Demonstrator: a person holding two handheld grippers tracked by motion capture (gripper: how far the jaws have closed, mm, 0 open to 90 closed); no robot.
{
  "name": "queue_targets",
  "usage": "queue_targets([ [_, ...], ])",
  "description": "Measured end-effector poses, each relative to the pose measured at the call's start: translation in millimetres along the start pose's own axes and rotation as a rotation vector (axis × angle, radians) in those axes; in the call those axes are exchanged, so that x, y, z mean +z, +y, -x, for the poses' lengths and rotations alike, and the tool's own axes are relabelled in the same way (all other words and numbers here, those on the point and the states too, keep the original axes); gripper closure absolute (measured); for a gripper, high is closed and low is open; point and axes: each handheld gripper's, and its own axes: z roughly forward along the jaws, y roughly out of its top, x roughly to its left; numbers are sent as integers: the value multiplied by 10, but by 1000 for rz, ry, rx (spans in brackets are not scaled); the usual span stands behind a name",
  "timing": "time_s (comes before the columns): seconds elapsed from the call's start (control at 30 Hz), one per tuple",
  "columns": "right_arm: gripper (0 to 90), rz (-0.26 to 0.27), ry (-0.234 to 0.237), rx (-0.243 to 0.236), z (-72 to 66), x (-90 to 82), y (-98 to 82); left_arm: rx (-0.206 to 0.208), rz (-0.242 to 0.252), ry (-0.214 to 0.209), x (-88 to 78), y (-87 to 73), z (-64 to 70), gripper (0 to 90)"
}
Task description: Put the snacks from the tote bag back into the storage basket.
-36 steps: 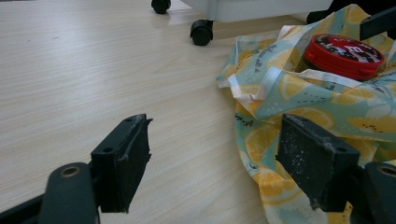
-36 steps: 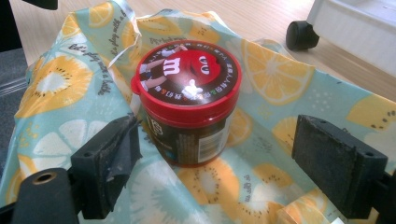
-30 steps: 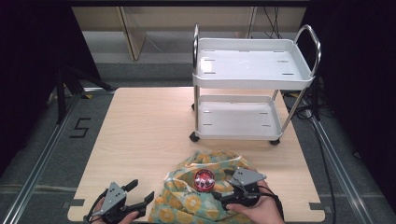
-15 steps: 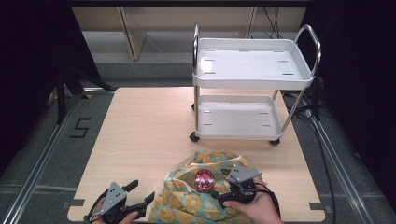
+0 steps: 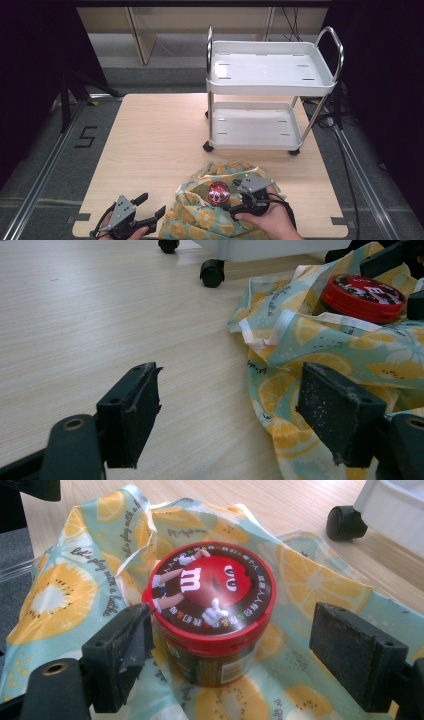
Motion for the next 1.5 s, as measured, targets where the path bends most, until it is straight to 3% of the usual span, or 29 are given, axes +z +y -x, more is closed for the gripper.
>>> queue_targets([
  [0.07,183,0,3,0,-2,8,1,8,6,-5,6,1,-7,241],
  [0.1,183,-2,4,2,-4,10,1,-20,-2,6,-2,-3,15,240],
  [0.4,183,-7,9,5,-6,33,19,-12,22,-9,13,1,5,240],
  [0.43,183,-8,11,3,-4,37,21,-12,6,-1,1,2,7,240],
  [0.6,183,-16,18,-6,-11,75,29,-10,24,-13,14,3,3,240],
  [0.67,180,-21,18,0,-18,85,35,-11,-1,7,-11,7,8,239],
  [0.73,174,-20,29,-11,-16,108,41,2,13,-4,0,8,-4,239],
  [0.77,174,-23,31,-9,-21,113,43,-19,16,-2,1,5,12,239],
  [0.97,176,-28,33,-13,-54,146,56,-21,4,4,-6,5,18,238],
  [1.03,175,-32,41,-15,-59,164,62,-12,25,-13,11,5,6,238],
  [1.13,175,-38,33,-13,-56,195,68,-24,0,6,-10,6,20,238],
  [1.37,175,-45,39,-19,-53,263,82,-23,5,5,-6,7,17,237],
  [1.4,175,-43,46,-31,-47,285,82,-23,9,2,-3,6,18,237],
  [1.43,176,-49,45,-23,-52,302,84,10,25,-16,10,11,-4,238],
  [1.5,177,-51,46,-20,-62,323,83,10,21,-12,9,12,0,237],
])
